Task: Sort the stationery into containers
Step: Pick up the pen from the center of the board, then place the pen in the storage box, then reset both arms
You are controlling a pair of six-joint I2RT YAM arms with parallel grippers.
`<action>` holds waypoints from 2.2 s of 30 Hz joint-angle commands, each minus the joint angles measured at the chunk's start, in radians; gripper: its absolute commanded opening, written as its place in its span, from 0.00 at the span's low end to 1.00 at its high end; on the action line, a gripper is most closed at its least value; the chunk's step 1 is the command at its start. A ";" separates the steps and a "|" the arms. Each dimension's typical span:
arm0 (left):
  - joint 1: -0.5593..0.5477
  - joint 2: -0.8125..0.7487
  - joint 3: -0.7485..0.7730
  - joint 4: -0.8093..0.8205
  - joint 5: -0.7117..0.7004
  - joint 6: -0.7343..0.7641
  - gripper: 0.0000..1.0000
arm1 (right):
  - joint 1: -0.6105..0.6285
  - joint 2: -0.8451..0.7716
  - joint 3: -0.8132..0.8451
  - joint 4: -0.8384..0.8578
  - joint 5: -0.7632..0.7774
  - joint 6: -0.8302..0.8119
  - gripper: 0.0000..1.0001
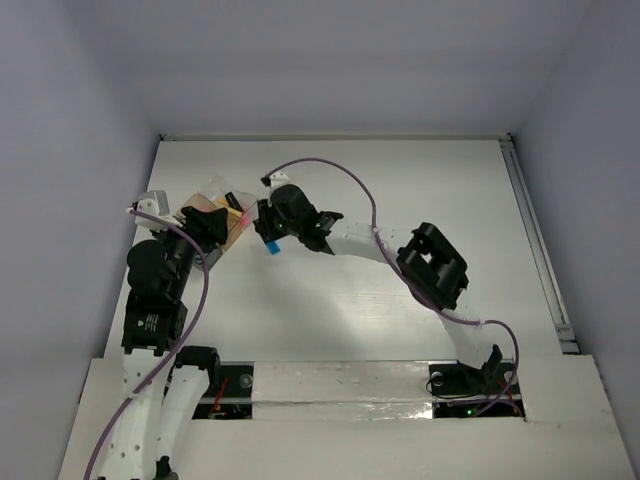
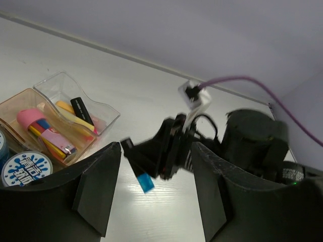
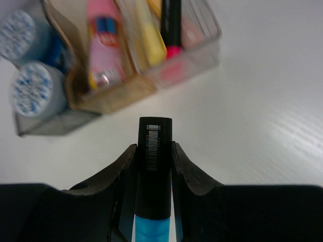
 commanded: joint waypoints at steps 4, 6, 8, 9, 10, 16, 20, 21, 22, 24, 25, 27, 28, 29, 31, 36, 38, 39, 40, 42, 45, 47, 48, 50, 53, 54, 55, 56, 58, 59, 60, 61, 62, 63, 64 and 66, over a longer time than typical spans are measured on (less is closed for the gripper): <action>-0.024 0.026 0.033 0.021 0.022 0.021 0.54 | -0.037 0.076 0.238 0.295 -0.092 -0.009 0.00; -0.036 0.034 0.039 0.018 0.019 0.024 0.54 | -0.047 0.118 0.282 0.350 -0.136 -0.016 0.00; -0.036 0.034 0.041 0.013 0.016 0.034 0.55 | -0.061 0.187 0.353 0.424 -0.170 -0.012 0.00; -0.047 0.037 0.044 0.010 0.010 0.034 0.54 | -0.061 0.214 0.391 0.434 -0.181 -0.002 0.00; -0.047 0.037 0.045 0.010 0.008 0.035 0.54 | -0.072 0.277 0.478 0.429 -0.196 0.010 0.00; -0.056 0.041 0.055 -0.002 -0.007 0.043 0.54 | -0.090 0.449 0.716 0.429 -0.245 0.019 0.00; -0.056 0.043 0.056 -0.004 -0.008 0.047 0.54 | -0.090 0.488 0.760 0.464 -0.245 0.010 0.02; -0.056 0.044 0.055 -0.002 -0.001 0.047 0.54 | -0.090 0.497 0.773 0.464 -0.242 0.001 0.02; -0.056 0.047 0.053 -0.001 0.004 0.046 0.55 | -0.090 0.501 0.784 0.452 -0.242 -0.021 0.02; -0.067 0.055 0.052 0.004 0.013 0.046 0.54 | -0.090 0.511 0.801 0.437 -0.241 -0.038 0.03; -0.067 0.055 0.052 0.004 0.013 0.046 0.55 | -0.090 0.515 0.799 0.428 -0.237 -0.047 0.04; -0.067 0.057 0.053 0.004 0.015 0.044 0.54 | -0.090 0.517 0.787 0.421 -0.237 -0.047 0.07; -0.067 0.055 0.053 0.004 0.015 0.044 0.55 | -0.090 0.520 0.777 0.420 -0.239 -0.044 0.10; -0.067 0.054 0.053 0.004 0.015 0.044 0.54 | -0.090 0.523 0.773 0.418 -0.247 -0.038 0.12; -0.067 0.051 0.053 0.005 0.012 0.044 0.55 | -0.090 0.526 0.760 0.429 -0.245 -0.012 0.15; -0.067 0.047 0.055 0.005 0.010 0.044 0.54 | -0.090 0.546 0.738 0.446 -0.230 0.016 0.17; -0.067 0.049 0.056 0.004 0.010 0.046 0.55 | -0.090 0.549 0.740 0.446 -0.231 0.016 0.19; -0.067 0.049 0.056 0.004 0.011 0.046 0.55 | -0.090 0.551 0.743 0.444 -0.228 0.016 0.20; -0.067 0.049 0.056 0.004 0.011 0.047 0.54 | -0.090 0.554 0.749 0.441 -0.228 0.011 0.22; -0.067 0.051 0.056 0.005 0.013 0.047 0.54 | -0.090 0.560 0.766 0.435 -0.231 0.007 0.27; -0.067 0.051 0.055 0.005 0.011 0.047 0.54 | -0.090 0.560 0.772 0.420 -0.242 0.004 0.37; -0.067 0.051 0.055 0.007 0.011 0.047 0.54 | -0.090 0.546 0.751 0.420 -0.248 0.002 0.46; -0.067 0.051 0.055 0.007 0.013 0.047 0.54 | -0.090 0.546 0.750 0.420 -0.250 0.002 0.48; -0.067 0.054 0.055 0.008 0.013 0.046 0.54 | -0.090 0.534 0.731 0.426 -0.253 0.002 0.53; -0.067 0.054 0.055 0.012 0.016 0.044 0.54 | -0.090 0.520 0.724 0.424 -0.267 0.004 0.59; -0.067 0.052 0.055 0.012 0.016 0.044 0.54 | -0.090 0.514 0.720 0.423 -0.268 0.005 0.60; -0.067 0.052 0.055 0.013 0.016 0.044 0.54 | -0.090 0.505 0.712 0.429 -0.273 0.008 0.61; -0.067 0.054 0.055 0.012 0.016 0.044 0.54 | -0.090 0.491 0.700 0.437 -0.277 0.010 0.62; -0.057 0.054 0.055 0.013 0.015 0.044 0.54 | -0.090 0.436 0.640 0.466 -0.287 0.014 0.63; -0.057 0.052 0.055 0.013 0.016 0.046 0.54 | -0.090 0.413 0.613 0.478 -0.290 0.016 0.63; -0.048 0.052 0.056 0.013 0.012 0.047 0.54 | -0.090 0.353 0.546 0.489 -0.294 0.016 0.63; -0.048 0.051 0.056 0.012 0.011 0.047 0.54 | -0.090 0.321 0.507 0.516 -0.296 0.014 0.63; -0.038 0.048 0.056 0.013 0.011 0.047 0.55 | -0.090 0.284 0.459 0.532 -0.296 0.011 0.63; -0.037 0.044 0.055 0.018 0.015 0.047 0.54 | -0.090 0.200 0.351 0.550 -0.293 0.010 0.63; -0.028 0.044 0.055 0.021 0.018 0.047 0.54 | -0.090 0.152 0.291 0.584 -0.287 0.007 0.61; -0.014 0.044 0.050 0.038 0.043 0.046 0.55 | -0.090 0.051 0.162 0.607 -0.253 -0.013 0.38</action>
